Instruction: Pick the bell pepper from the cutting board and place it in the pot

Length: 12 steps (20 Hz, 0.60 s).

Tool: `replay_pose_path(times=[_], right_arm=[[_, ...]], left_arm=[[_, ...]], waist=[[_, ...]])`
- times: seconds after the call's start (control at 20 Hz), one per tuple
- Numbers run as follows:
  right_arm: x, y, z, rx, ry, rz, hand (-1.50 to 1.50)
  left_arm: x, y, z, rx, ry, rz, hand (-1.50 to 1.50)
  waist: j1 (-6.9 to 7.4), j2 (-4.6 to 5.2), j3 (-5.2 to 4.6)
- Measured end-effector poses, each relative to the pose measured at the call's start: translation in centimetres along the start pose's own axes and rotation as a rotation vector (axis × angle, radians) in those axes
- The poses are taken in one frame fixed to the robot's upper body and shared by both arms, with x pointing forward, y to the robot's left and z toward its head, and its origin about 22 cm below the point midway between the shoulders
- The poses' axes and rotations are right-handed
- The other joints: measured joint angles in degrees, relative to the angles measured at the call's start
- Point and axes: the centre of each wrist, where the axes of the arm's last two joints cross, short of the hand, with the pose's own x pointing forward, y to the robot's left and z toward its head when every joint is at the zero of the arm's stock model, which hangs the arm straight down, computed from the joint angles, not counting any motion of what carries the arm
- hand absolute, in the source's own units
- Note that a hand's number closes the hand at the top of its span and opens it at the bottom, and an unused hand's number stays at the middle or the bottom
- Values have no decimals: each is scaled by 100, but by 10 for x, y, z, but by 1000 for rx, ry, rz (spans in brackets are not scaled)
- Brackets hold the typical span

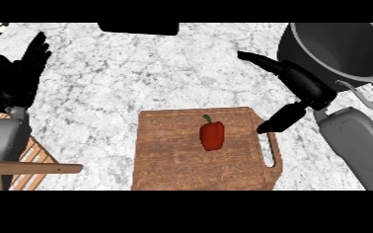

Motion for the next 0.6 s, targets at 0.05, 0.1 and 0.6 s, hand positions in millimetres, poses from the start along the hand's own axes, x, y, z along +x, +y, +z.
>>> replay_pose_path(times=[0.05, 0.1, 0.6], right_arm=[[5, -1, -3, 45, 19, 32, -150], [9, -2, -5, 89, 38, 63, -150], [42, 31, -32, 384, 208, 222, -150]], left_arm=[[0, 0, -1, -2, 7, -1, 0], [0, 0, -2, -6, 9, -3, 0], [-8, 1, -8, -24, 22, -18, 0]], waist=[[1, -9, -3], [13, -12, -12], [57, -11, -19]])
